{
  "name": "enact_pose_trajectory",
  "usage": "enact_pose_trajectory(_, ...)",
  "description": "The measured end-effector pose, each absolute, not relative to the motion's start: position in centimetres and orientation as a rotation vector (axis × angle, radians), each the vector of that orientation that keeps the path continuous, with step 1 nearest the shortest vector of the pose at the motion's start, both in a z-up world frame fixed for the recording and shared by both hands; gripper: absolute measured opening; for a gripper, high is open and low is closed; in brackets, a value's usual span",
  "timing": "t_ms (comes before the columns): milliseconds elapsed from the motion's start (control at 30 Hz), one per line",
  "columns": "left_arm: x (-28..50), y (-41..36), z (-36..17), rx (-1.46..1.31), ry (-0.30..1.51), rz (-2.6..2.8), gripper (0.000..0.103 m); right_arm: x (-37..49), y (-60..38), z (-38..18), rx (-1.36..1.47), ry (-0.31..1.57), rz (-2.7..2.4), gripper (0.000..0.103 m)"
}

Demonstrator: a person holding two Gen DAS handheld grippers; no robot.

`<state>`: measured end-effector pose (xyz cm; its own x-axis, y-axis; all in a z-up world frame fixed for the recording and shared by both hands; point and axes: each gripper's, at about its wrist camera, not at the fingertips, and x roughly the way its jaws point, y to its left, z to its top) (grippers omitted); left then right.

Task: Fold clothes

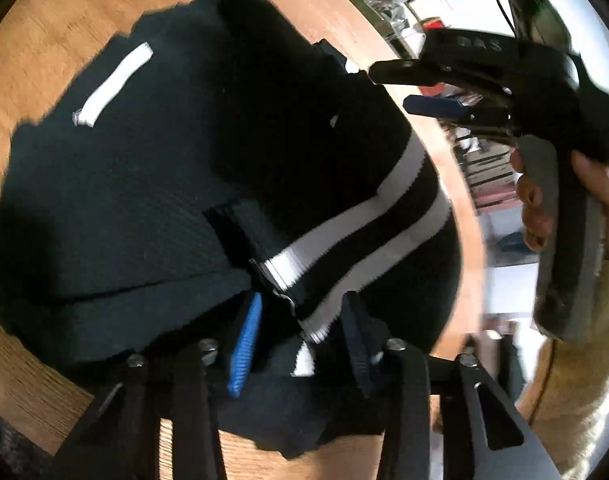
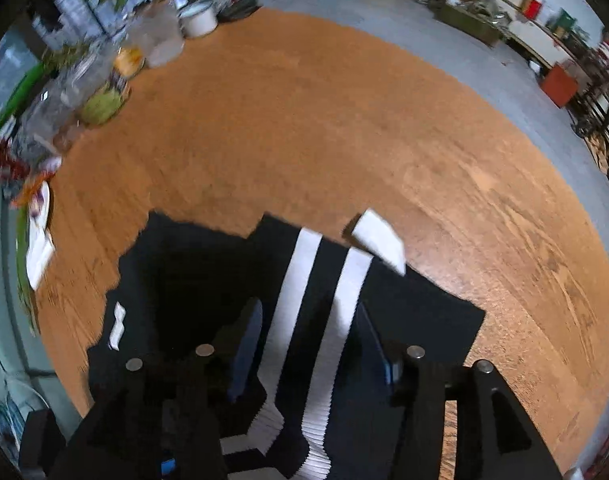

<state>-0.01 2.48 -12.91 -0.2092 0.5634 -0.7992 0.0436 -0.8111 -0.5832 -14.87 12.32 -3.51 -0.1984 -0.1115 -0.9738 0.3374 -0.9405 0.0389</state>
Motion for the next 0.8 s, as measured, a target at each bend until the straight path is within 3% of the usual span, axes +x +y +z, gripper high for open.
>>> enact_pose_trajectory(33,-0.2,2.7,-12.8,-1.720,-0.696,2.099,0.031,-14.7,12.4,-3.7,1.774,0.270,-2.202,0.057)
enact_pose_trajectory(67,-0.3,2.8,-12.8,-1.727,-0.684,2.113,0.017,-14.5,12.4,-3.9,1.774,0.277,-2.192,0.058)
enact_pose_trajectory(133,-0.4,2.5,-13.2,-1.718,-0.713,2.096,0.009,-14.4,12.2,-4.1,1.776,0.285,-2.185,0.059)
enact_pose_trajectory(633,1.8,-1.6,-12.6,-1.635,-0.862,1.990,0.008,-14.9,7.9,-5.4,1.805,0.405,-2.149,0.068)
enact_pose_trajectory(733,2.3,-1.8,-12.7,-1.637,-0.862,1.976,0.008,-14.7,7.2,-6.9,1.817,0.573,-2.171,0.063)
enact_pose_trajectory(800,2.4,-1.9,-12.8,-1.635,-0.862,1.963,0.008,-14.7,7.8,-6.4,1.803,0.540,-2.181,0.037)
